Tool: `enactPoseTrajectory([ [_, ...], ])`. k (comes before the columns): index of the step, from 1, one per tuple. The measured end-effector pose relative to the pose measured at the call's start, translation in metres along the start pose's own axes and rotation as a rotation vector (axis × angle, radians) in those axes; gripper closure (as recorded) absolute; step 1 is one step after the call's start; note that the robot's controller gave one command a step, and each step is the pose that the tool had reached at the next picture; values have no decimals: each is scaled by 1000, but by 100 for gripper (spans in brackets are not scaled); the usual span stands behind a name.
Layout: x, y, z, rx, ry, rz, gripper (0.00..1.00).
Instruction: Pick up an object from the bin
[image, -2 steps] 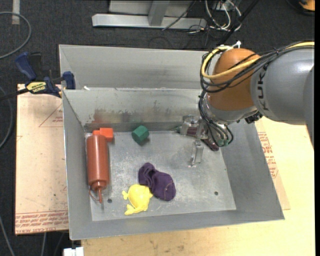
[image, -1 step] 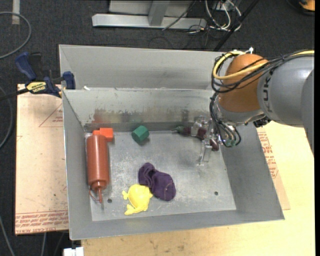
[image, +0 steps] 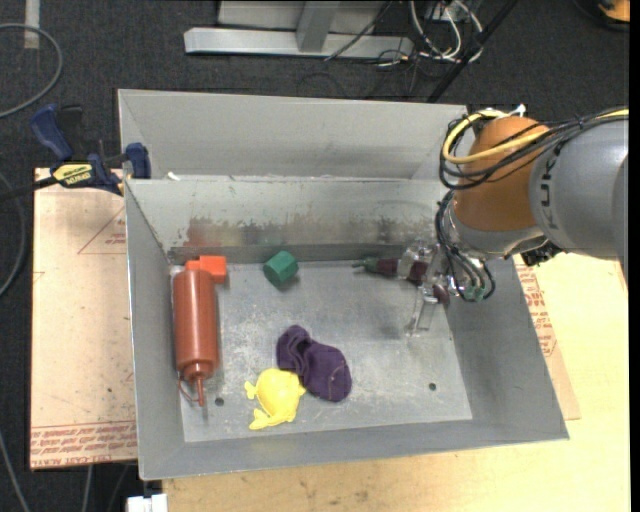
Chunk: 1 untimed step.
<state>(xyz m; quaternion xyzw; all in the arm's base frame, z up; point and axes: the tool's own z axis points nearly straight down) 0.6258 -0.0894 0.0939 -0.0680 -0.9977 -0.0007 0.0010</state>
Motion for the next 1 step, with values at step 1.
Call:
enactPoseTrajectory([
  [1, -20, -20, -12, -3, -11, 103, 0],
])
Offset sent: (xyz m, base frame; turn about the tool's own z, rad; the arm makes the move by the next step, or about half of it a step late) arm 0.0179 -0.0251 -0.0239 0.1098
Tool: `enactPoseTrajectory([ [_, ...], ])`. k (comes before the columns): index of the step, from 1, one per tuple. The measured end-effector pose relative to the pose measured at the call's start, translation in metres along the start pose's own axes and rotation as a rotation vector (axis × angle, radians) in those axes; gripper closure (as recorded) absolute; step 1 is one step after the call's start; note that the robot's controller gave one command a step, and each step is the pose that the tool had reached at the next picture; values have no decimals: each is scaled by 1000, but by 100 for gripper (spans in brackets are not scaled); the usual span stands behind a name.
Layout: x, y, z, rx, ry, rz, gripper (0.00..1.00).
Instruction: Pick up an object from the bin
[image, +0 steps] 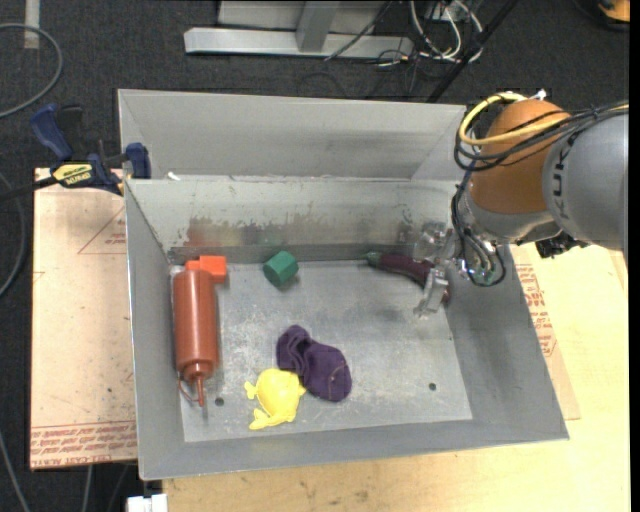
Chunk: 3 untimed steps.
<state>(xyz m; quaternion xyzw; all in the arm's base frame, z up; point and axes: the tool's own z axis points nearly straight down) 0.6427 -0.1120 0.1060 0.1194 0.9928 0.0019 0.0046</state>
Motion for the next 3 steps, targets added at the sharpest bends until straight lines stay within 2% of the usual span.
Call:
enactPoseTrajectory([
  [1, -4, -2, 31, 2, 0, 5, 0],
  [2, 1, 7, 36, -1, -2, 270, 100],
  [3, 1, 7, 36, 0, -2, 270, 100],
])
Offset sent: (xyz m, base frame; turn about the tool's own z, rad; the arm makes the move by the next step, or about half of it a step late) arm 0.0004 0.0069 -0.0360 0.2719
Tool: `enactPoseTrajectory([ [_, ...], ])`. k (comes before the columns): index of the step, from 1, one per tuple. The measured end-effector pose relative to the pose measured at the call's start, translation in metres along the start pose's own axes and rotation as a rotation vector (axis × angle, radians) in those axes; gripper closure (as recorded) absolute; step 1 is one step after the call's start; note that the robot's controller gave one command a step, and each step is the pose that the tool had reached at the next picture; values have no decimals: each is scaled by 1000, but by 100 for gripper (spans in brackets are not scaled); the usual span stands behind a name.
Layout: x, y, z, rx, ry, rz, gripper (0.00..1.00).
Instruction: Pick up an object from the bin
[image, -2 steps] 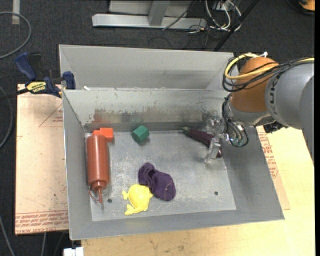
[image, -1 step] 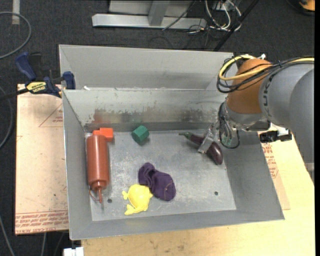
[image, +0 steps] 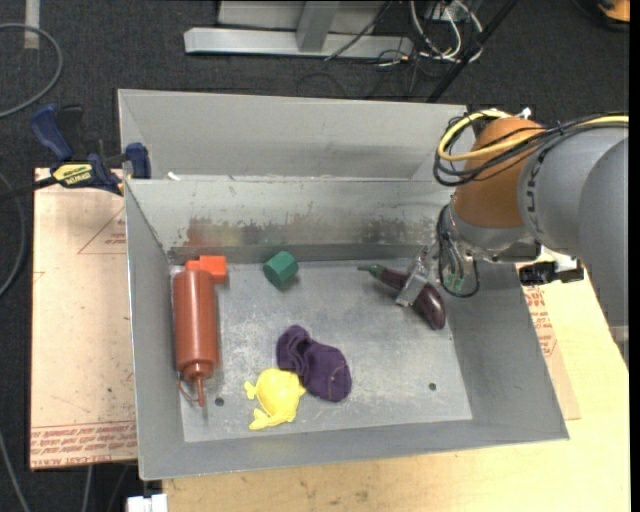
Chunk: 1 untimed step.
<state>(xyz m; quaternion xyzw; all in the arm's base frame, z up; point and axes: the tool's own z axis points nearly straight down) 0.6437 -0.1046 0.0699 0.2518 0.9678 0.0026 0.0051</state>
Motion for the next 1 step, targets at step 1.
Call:
enactPoseTrajectory([
  [1, 1, 0, -2, 1, 2, 0, 100],
])
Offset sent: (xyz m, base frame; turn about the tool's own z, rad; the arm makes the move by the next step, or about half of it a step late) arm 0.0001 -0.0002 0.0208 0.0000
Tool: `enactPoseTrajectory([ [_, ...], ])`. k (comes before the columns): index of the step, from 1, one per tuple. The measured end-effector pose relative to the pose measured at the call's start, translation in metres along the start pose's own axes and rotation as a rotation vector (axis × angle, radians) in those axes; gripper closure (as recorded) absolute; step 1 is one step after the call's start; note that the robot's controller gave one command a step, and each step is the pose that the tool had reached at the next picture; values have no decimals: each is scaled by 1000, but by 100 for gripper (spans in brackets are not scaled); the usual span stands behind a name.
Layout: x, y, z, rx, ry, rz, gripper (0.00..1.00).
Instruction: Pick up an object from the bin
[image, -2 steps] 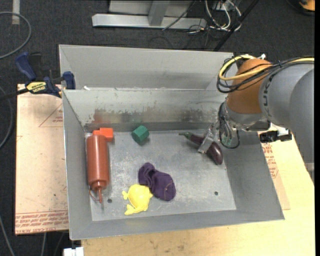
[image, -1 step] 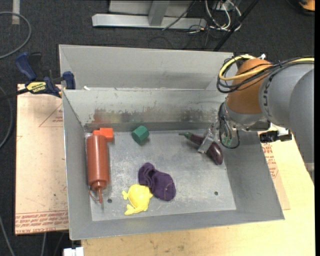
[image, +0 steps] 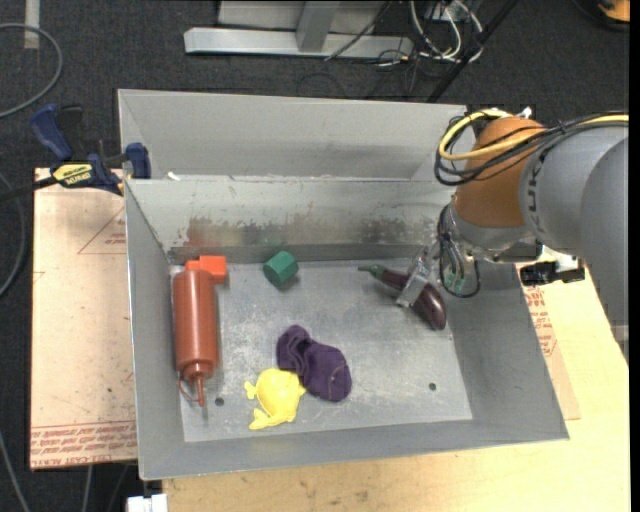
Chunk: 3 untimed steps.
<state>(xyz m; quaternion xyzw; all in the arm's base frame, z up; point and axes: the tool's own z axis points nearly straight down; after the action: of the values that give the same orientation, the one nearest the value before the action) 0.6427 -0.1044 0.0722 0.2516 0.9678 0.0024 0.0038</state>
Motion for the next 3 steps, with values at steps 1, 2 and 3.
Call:
enactPoseTrajectory([
  [1, 2, -1, -19, 2, 8, 0, 100],
  [2, 0, 0, -40, -1, -1, 0, 100],
  [3, 0, 1, -55, -1, -1, -1, 100],
])
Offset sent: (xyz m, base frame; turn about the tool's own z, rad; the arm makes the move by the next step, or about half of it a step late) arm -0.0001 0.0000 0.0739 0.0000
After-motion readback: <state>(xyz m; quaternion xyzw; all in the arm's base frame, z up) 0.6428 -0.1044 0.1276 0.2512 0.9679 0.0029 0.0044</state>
